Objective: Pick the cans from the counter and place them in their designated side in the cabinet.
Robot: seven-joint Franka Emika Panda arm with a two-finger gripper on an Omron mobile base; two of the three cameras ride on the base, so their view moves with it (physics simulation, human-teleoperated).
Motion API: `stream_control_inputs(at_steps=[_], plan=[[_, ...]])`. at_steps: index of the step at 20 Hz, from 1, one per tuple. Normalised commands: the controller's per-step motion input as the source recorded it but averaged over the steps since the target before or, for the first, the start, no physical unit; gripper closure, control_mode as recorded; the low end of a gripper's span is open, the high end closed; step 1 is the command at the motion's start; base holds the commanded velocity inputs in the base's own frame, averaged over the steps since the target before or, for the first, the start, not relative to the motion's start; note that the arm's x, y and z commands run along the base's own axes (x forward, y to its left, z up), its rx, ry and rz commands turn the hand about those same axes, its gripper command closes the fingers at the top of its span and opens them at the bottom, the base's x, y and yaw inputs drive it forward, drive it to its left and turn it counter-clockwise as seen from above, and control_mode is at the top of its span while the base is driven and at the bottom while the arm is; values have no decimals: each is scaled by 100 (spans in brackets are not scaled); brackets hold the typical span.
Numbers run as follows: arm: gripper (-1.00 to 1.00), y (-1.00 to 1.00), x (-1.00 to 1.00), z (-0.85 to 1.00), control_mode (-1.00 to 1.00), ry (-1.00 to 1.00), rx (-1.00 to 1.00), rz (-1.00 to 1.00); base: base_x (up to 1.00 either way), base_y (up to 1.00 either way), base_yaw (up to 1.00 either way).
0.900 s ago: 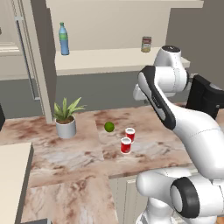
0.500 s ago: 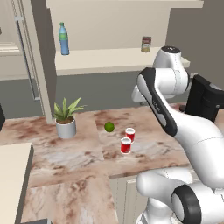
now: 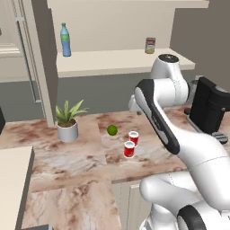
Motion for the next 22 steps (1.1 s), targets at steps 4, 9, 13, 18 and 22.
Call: stream_control_inputs(at_steps=[4,9,13,18,22], plan=[[-100,24,0,-22,-100,0,0,0,0,0,0],[-100,18,0,-26,-100,0,1,0,0,0,0],[-100,11,0,-29,-100,0,2,0,0,0,0],[-100,6,0,-27,-100,0,1,0,0,0,0],[-100,0,5,-23,-100,0,0,-1,0,0,0]])
